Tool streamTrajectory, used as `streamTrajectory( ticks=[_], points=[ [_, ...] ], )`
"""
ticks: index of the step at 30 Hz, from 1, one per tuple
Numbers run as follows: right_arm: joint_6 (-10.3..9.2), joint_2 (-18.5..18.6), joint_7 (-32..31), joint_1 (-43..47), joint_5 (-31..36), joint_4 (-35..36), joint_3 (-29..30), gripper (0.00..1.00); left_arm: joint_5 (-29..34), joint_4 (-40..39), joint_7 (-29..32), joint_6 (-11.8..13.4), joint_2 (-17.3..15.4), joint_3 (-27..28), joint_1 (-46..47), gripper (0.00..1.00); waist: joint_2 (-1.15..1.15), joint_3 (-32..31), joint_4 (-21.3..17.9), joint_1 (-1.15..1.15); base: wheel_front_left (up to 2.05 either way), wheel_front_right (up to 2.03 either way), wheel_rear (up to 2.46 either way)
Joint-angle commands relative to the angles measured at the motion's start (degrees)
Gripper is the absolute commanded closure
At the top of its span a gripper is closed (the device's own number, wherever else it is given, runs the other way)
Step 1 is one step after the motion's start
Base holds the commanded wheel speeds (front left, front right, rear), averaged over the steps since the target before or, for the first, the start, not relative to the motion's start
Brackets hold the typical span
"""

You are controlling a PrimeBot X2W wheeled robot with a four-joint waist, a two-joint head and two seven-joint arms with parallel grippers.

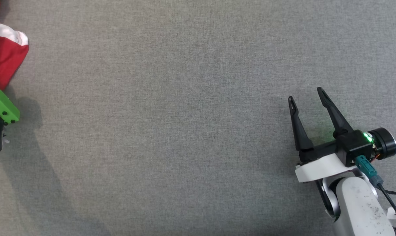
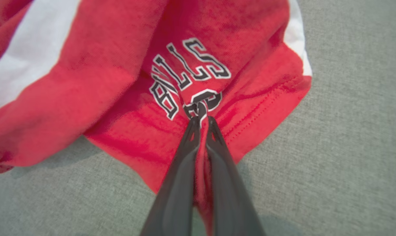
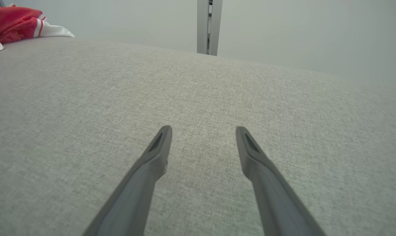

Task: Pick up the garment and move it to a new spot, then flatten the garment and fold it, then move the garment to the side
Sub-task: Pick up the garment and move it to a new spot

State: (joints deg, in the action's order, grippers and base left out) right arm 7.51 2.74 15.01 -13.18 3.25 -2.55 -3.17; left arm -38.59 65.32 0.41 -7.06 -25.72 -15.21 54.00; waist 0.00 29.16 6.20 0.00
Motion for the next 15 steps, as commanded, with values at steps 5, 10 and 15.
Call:
streamTrajectory(
  ticks=[5, 10, 15],
  points=[
    [-0.04, 0.3, 0.3, 1.0, -1.4, -1.2, -0.6, 0.0, 1.1, -1.7, -2.9, -0.4, -0.5, -1.8, -1.1, 1.0, 0.0, -4.9, 0.8, 0.0, 0.0, 0.0, 0.0],
    [-0.04, 0.3, 0.3, 2.4, -2.8, -2.1, -0.8, 0.0, 1.5, -6.4, -4.2, -0.5, -0.9, -4.6, -1.5, 1.0, 0.0, -9.8, 0.8, 0.0, 0.0, 0.0, 0.0],
    [-0.04, 0.3, 0.3, 3.8, -4.3, -2.7, -0.6, 0.0, 1.1, -13.9, -3.9, -0.5, -1.4, -8.1, -2.2, 1.0, 0.0, -14.2, 0.0, 0.0, 0.0, 0.0, 0.0]
  ],
)
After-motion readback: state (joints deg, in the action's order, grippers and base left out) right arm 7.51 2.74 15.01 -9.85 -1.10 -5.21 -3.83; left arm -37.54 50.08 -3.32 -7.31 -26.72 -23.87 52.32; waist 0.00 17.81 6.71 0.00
